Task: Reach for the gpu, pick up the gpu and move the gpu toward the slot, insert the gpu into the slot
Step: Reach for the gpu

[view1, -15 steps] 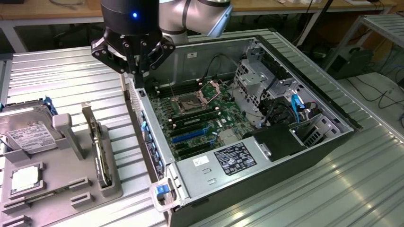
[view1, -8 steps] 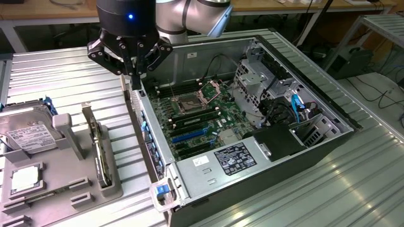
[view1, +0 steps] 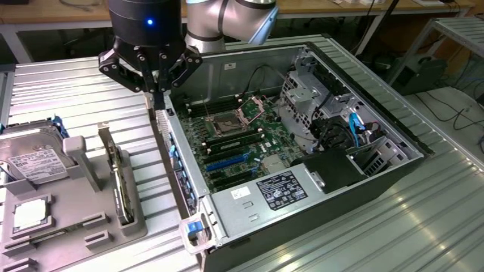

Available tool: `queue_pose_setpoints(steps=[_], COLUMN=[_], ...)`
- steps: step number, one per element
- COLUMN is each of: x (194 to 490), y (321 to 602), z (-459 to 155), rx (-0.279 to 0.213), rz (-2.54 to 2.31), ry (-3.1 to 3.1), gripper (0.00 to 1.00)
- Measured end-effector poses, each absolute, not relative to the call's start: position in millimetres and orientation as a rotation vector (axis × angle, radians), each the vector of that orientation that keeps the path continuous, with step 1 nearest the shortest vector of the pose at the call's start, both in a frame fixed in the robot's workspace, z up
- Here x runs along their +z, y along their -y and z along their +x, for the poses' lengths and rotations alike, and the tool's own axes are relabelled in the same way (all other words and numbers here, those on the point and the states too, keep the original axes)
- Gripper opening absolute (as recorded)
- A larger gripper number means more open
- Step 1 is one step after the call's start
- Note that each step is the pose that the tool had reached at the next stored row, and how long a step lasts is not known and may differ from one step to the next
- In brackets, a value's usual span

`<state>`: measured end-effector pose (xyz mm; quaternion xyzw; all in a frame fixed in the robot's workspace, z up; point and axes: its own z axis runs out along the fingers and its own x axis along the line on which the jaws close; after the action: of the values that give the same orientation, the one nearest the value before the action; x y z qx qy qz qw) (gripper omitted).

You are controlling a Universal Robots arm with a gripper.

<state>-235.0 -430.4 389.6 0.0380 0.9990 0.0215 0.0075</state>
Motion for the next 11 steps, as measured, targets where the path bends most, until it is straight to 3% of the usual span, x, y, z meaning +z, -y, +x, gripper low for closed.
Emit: queue_pose_setpoints(steps=[11], x=[389.3], y=[434.6], z=[-242.4], rx=[0.067], rz=[0.119], ry=[-3.124], gripper=[0.11])
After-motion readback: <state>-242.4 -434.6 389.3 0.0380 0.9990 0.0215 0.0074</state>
